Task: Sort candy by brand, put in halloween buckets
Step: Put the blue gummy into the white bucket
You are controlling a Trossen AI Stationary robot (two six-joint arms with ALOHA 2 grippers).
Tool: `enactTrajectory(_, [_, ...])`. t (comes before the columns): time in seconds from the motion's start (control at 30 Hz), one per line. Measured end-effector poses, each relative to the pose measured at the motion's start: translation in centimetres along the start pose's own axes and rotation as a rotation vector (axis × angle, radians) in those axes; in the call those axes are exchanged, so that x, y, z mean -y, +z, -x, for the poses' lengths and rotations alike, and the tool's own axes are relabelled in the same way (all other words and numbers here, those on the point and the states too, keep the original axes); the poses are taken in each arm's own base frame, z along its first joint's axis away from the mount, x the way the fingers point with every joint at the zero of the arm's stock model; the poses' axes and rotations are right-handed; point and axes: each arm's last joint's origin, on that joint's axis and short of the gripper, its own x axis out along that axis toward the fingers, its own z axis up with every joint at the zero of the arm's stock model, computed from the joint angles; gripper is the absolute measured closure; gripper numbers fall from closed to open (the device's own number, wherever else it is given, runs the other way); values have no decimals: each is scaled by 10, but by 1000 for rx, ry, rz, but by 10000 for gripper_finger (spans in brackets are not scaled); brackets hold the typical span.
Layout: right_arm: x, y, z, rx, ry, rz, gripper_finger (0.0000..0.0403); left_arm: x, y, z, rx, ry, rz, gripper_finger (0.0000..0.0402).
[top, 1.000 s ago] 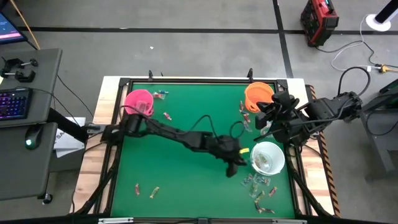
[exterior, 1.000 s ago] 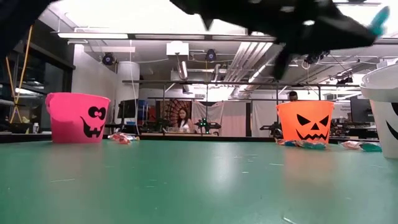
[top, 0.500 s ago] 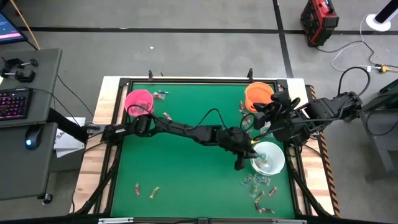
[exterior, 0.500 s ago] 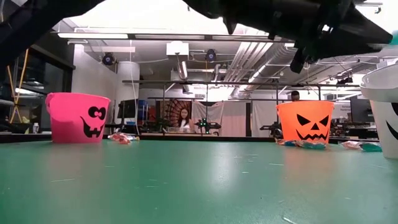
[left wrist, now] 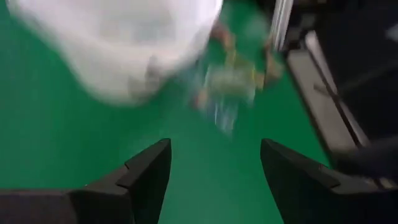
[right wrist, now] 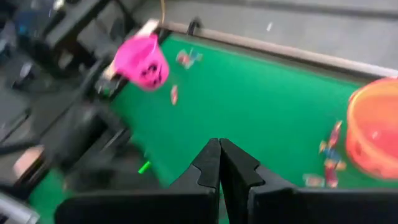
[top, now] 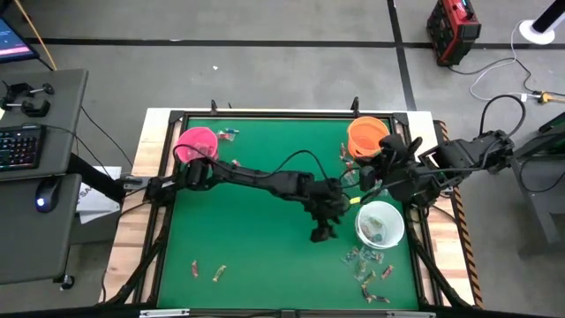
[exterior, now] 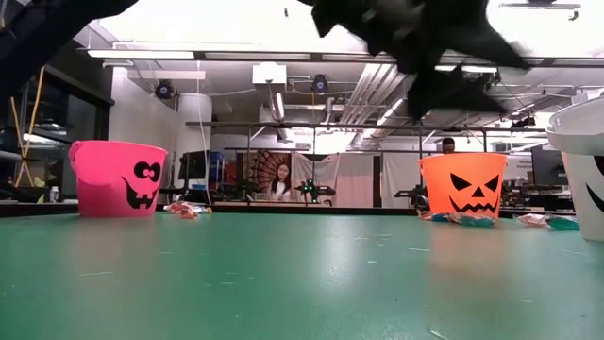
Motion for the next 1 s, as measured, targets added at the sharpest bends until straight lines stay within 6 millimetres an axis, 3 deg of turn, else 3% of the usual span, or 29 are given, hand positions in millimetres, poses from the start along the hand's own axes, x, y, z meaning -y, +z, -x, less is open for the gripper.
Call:
enactTrajectory(0.13, [-4,-5,-1,-138,51,-4,402,-14,-21,7,-115,9,73,171])
enactTrajectory(0.23, [-11,-14,-2,-241,89,24,402,-17,-29,25,-96,-9,128,178])
enactTrajectory(0.4, [-37,-46,0,-402,179,103,402,-18,-43,70,89,20,198,189])
enactTrajectory(0.5, [-57,-76,0,-485,225,172,391,-19,-57,111,243,114,264,194])
enactTrajectory(0.63, [-81,-115,-5,-596,282,295,345,-11,-79,162,412,240,350,195])
enactTrajectory(0.77, [-99,-147,-22,-720,372,530,271,1,-101,199,524,365,401,195])
enactTrajectory(0.87, [-103,-169,-39,-818,413,796,215,9,-113,218,588,441,419,195])
enactTrajectory(1.0, [-102,-195,-68,-886,384,1107,162,14,-125,228,620,464,450,195])
